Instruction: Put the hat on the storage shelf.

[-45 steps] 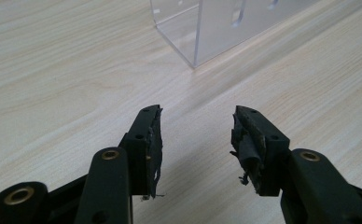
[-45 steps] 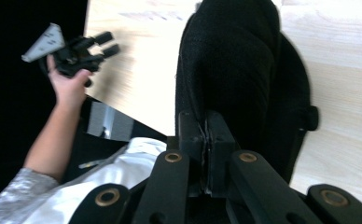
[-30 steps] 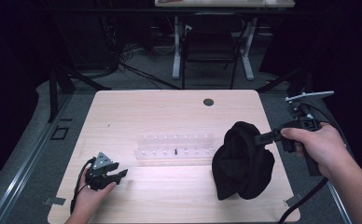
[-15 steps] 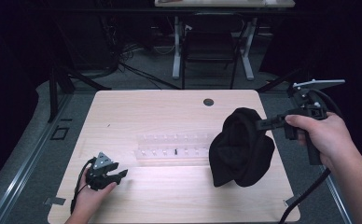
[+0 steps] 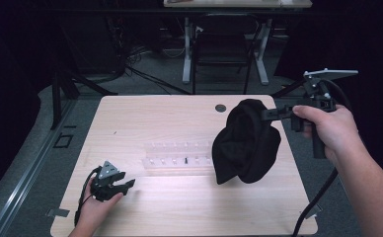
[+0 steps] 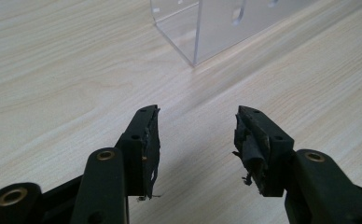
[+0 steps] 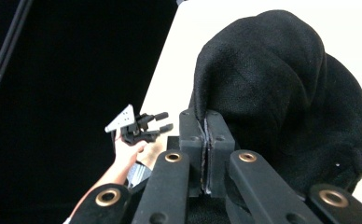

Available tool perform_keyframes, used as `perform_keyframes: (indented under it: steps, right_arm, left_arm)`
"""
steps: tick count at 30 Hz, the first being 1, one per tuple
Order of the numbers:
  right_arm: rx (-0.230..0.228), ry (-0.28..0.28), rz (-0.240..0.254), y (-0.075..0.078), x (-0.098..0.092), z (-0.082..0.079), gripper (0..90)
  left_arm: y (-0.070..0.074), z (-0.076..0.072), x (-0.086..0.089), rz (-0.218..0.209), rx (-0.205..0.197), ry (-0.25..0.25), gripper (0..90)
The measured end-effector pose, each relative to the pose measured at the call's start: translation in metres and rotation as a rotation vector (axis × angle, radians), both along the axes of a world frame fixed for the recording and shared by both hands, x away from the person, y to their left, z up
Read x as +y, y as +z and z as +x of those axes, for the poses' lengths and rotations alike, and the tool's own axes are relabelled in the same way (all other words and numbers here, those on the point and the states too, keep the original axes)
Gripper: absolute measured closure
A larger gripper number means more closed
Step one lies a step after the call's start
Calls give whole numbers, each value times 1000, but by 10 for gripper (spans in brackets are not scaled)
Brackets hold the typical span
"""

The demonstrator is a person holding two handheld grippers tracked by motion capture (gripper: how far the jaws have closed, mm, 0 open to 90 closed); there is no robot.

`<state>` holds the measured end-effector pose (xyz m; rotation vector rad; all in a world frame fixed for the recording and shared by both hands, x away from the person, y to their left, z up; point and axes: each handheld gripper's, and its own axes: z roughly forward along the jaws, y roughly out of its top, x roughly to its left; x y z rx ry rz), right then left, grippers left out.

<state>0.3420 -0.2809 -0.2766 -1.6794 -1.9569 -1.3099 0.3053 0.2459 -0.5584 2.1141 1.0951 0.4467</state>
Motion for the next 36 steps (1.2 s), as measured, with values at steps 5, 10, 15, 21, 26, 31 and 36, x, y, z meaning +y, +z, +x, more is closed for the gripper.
perform_keyframes:
  steps: [5, 10, 15, 21, 26, 31, 36]
  right_arm:
    - [-18, 0, 17, 0, 6, 9, 882]
    - [-37, -6, 20, 0, 10, 17, 882]
    - [-53, -12, 32, 1, 13, 24, 882]
    - [-71, -14, 32, 1, 20, 31, 882]
    - [-85, -31, 37, 0, 28, 38, 882]
    - [-91, -40, 42, -1, 34, 44, 883]
    - [-97, -42, 46, -2, 40, 48, 882]
  left_arm:
    - [0, 1, 1, -1, 0, 1, 498]
    - [0, 1, 2, 1, 0, 3, 499]
    - [-1, 1, 1, -2, -5, 6, 499]
    - [-1, 1, 1, -2, -6, 3, 499]
    - [0, 1, 2, -3, 4, 0, 499]
    - [-1, 2, 1, -4, 5, -2, 499]
    - [-1, 2, 1, -5, 6, -1, 498]
